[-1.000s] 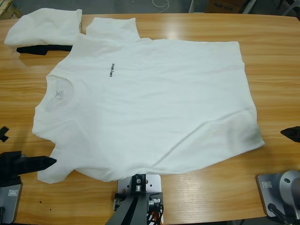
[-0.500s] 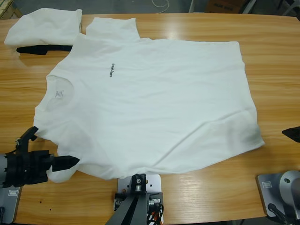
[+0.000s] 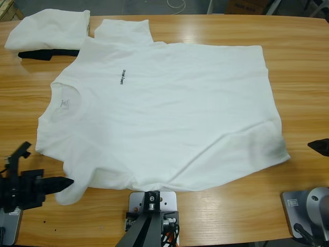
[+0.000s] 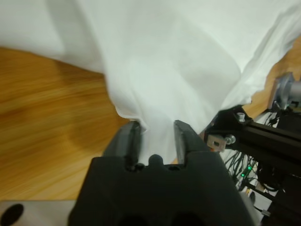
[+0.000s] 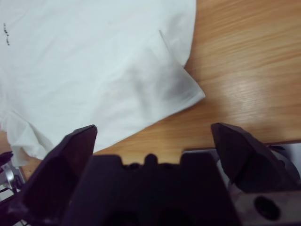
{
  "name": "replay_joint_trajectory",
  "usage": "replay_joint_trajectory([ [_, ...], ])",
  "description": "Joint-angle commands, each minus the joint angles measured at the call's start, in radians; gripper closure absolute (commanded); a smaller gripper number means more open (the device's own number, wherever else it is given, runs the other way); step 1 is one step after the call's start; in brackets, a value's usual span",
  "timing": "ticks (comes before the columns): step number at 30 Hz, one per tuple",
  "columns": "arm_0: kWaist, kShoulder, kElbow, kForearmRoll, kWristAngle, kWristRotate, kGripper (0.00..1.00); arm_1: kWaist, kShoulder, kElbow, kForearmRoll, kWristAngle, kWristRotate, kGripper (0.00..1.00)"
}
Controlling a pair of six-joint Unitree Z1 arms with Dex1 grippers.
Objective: Fold clothes
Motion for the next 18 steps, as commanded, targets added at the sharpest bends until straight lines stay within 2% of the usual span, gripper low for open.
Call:
replay_joint_trajectory([
  [1,0.011,-0.106,-0.078,0.251,0.021,-0.021,1.0,0.009,0.027,0.019,-0.015,0.008,0.076,0.0],
  [7,0.014,-0.021,-0.096,0.269,0.017,-0.026,1.0,0.009,-0.013,0.018,0.036,-0.003,0.114,0.0],
  [8,0.014,-0.002,-0.111,0.284,0.006,-0.028,0.946,0.009,-0.012,0.019,0.034,-0.003,0.11,0.0],
  [9,0.014,0.02,-0.143,0.337,-0.007,-0.027,0.429,0.01,-0.011,0.019,0.032,-0.002,0.108,0.0],
  [10,0.014,0.04,-0.17,0.393,-0.013,-0.028,0.18,0.01,-0.011,0.019,0.03,-0.001,0.104,0.0],
  [11,0.012,0.062,-0.19,0.444,-0.014,-0.029,0.044,0.01,-0.011,0.019,0.03,0.001,0.1,0.0],
  [12,0.008,0.067,-0.189,0.454,-0.012,-0.032,0.008,0.01,-0.011,0.019,0.03,0.002,0.096,0.0],
  [14,-0.003,0.056,-0.172,0.448,0.005,-0.066,0.004,0.009,-0.011,0.019,0.03,0.007,0.085,0.0],
  [18,-0.124,-0.026,-0.086,0.386,0.066,-0.191,0.009,0.009,-0.016,0.019,0.03,0.01,0.073,0.0],
])
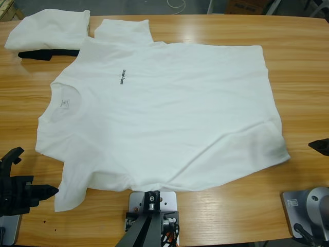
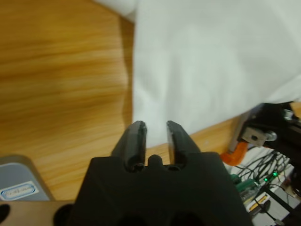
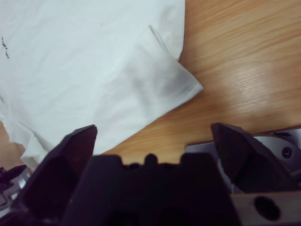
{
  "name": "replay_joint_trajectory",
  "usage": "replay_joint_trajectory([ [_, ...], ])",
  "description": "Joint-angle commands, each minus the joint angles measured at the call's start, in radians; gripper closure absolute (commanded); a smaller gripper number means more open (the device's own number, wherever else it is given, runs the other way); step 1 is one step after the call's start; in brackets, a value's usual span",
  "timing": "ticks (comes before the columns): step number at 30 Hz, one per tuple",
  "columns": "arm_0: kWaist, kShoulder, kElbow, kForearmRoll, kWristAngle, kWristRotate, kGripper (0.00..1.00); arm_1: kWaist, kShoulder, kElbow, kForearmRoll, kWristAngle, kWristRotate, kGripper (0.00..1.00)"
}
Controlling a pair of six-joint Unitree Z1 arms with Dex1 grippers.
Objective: Fold clothes
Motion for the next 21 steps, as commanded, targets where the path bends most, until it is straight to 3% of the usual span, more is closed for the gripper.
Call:
replay_joint_trajectory([
  [1,-0.15,-0.062,0.125,-0.083,0.076,-0.171,0.019,0.009,-0.022,0.019,0.008,0.01,-0.026,0.0],
  [10,-0.197,0.102,0.243,-0.443,0.106,-0.155,0.043,0.01,-0.041,0.019,0.004,0.011,-0.036,0.0],
  [12,-0.214,0.145,0.246,-0.485,0.107,-0.163,0.103,0.01,-0.046,0.019,0.004,0.011,-0.036,0.0],
  [14,-0.222,0.166,0.26,-0.51,0.109,-0.171,0.258,0.009,-0.054,0.019,0.004,0.011,-0.036,0.0],
  [18,-0.223,0.105,0.29,-0.525,0.124,-0.176,0.946,0.01,-0.056,0.019,0.003,0.011,-0.036,0.0],
  [19,-0.228,0.098,0.287,-0.532,0.129,-0.174,1.0,0.009,-0.056,0.02,0.002,0.012,-0.036,0.0],
  [21,-0.234,0.094,0.277,-0.541,0.13,-0.163,1.0,0.01,-0.057,0.02,0.001,0.014,-0.037,0.0],
])
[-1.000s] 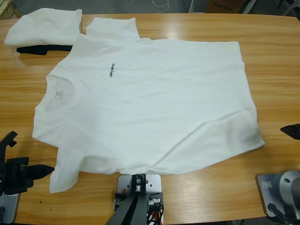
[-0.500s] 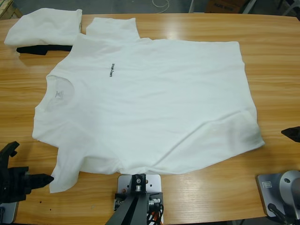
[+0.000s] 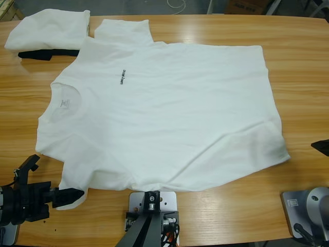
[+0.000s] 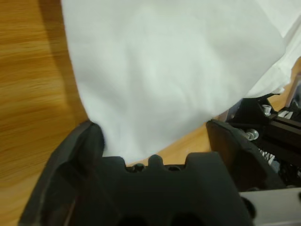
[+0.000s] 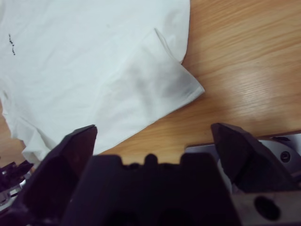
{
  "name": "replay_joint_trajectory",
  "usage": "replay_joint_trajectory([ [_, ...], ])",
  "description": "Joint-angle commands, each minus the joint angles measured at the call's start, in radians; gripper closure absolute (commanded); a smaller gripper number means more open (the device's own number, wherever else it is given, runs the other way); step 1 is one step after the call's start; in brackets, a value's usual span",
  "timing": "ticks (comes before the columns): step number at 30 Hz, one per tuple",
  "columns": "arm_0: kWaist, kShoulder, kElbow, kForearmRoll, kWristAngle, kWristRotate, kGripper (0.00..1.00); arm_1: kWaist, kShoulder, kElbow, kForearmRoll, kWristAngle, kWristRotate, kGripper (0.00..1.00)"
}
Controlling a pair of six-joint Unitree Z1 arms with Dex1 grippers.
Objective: Fold clothes
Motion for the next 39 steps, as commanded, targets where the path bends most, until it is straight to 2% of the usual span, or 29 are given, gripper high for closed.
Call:
replay_joint_trajectory([
  [1,-0.022,-0.011,0.058,-0.022,0.024,0.003,1.0,0.01,-0.026,0.02,0.001,0.014,-0.012,0.0],
  [10,-0.024,0.012,0.063,-0.013,0.037,-0.003,1.0,0.009,-0.021,0.021,0.0,0.016,-0.013,0.023],
  [11,-0.024,0.008,0.063,-0.013,0.04,-0.002,1.0,0.009,-0.024,0.022,0.0,0.016,-0.013,0.064],
  [12,-0.024,0.005,0.06,-0.013,0.04,0.0,1.0,0.009,-0.03,0.022,-0.001,0.018,-0.013,0.167],
  [13,-0.024,0.002,0.057,-0.012,0.04,0.002,1.0,0.01,-0.041,0.022,0.0,0.02,-0.015,0.347],
  [14,-0.024,-0.003,0.054,-0.01,0.038,0.002,1.0,0.009,-0.047,0.022,0.002,0.022,-0.016,0.593],
  [15,-0.024,-0.011,0.05,-0.004,0.036,0.003,1.0,0.009,-0.039,0.022,0.01,0.019,-0.014,0.675],
  [16,-0.024,-0.02,0.041,0.015,0.035,0.005,1.0,0.01,-0.021,0.021,0.02,0.011,-0.004,0.666],
  [17,-0.024,-0.03,0.029,0.042,0.034,0.002,1.0,0.009,0.004,0.02,0.033,0.0,0.021,0.522],
  [18,-0.024,-0.037,0.016,0.067,0.034,0.001,1.0,0.009,0.038,0.019,0.048,-0.01,0.063,0.28],
  [19,-0.024,-0.039,0.0,0.092,0.033,0.0,1.0,0.01,0.067,0.019,0.058,-0.013,0.119,0.113],
  [20,-0.024,-0.039,-0.015,0.112,0.032,0.0,1.0,0.01,0.08,0.019,0.058,-0.012,0.17,0.023],
  [24,-0.024,-0.043,-0.038,0.141,0.028,-0.004,1.0,0.01,0.044,0.015,0.087,0.005,0.307,0.0],
  [28,-0.024,-0.067,-0.039,0.169,0.016,-0.008,1.0,0.01,0.014,-0.002,0.103,0.067,0.482,0.0],
  [33,-0.024,-0.131,-0.077,0.272,0.016,-0.009,1.0,0.018,0.02,-0.039,0.12,0.076,0.572,0.089],
  [35,-0.024,-0.137,-0.081,0.282,0.015,-0.009,1.0,0.042,0.024,-0.055,0.12,0.076,0.604,0.084],
  [37,-0.024,-0.134,-0.086,0.285,0.014,-0.009,1.0,0.072,0.037,-0.084,0.123,0.076,0.636,0.016],
  [39,-0.024,-0.127,-0.092,0.285,0.014,-0.009,1.0,0.123,0.064,-0.111,0.13,0.079,0.679,0.0],
])
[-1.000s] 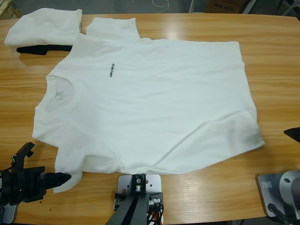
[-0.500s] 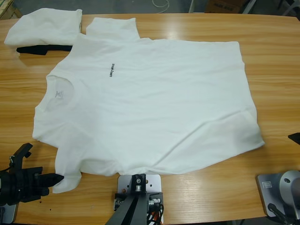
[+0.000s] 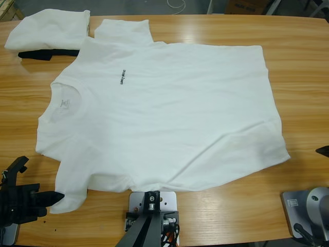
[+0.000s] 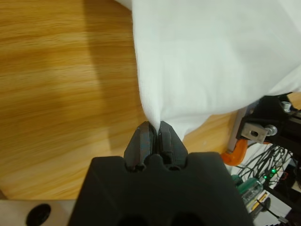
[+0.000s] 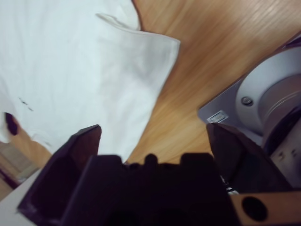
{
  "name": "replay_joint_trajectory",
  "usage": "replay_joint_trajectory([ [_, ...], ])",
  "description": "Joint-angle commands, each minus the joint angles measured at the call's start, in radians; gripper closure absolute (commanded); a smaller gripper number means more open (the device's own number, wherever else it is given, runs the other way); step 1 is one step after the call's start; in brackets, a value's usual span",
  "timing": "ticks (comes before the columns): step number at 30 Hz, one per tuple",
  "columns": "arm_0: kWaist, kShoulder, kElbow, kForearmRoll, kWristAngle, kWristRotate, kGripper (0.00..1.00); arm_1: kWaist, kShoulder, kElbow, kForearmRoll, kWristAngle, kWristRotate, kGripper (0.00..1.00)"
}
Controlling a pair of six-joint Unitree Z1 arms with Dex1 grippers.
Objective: Fold clothes
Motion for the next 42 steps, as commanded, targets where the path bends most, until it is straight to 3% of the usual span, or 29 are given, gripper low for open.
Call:
replay_joint_trajectory([
  [1,-0.009,-0.021,-0.016,0.035,-0.011,-0.009,1.0,0.154,0.061,-0.098,0.023,0.02,0.127,0.0],
  [5,-0.009,-0.024,-0.008,0.035,-0.011,-0.009,1.0,0.379,0.191,-0.156,0.034,-0.046,0.219,0.0],
  [9,-0.009,-0.034,-0.005,0.035,-0.011,-0.009,1.0,0.521,0.232,-0.147,0.032,-0.107,0.333,0.025],
  [11,-0.009,-0.033,-0.012,0.035,-0.014,-0.007,1.0,0.642,0.283,-0.108,-0.058,-0.129,0.449,0.092],
  [14,-0.009,-0.031,-0.028,0.046,-0.027,-0.003,1.0,0.764,0.342,-0.008,-0.208,-0.172,0.575,0.096],
  [20,-0.007,-0.023,-0.037,0.06,-0.053,0.008,1.0,0.776,0.377,0.14,-0.369,-0.273,0.646,0.098],
  [24,-0.004,-0.027,-0.043,0.077,-0.059,0.009,1.0,0.776,0.388,0.215,-0.445,-0.31,0.687,0.179],
  [35,0.004,-0.058,-0.06,0.134,-0.058,0.008,1.0,0.776,0.488,0.347,-0.676,-0.307,0.694,0.179],
  [38,0.006,-0.058,-0.06,0.137,-0.058,0.008,1.0,0.776,0.52,0.381,-0.738,-0.308,0.692,0.27],
  [42,0.007,-0.058,-0.06,0.138,-0.058,0.008,1.0,0.776,0.547,0.414,-0.801,-0.328,0.688,0.28],
])
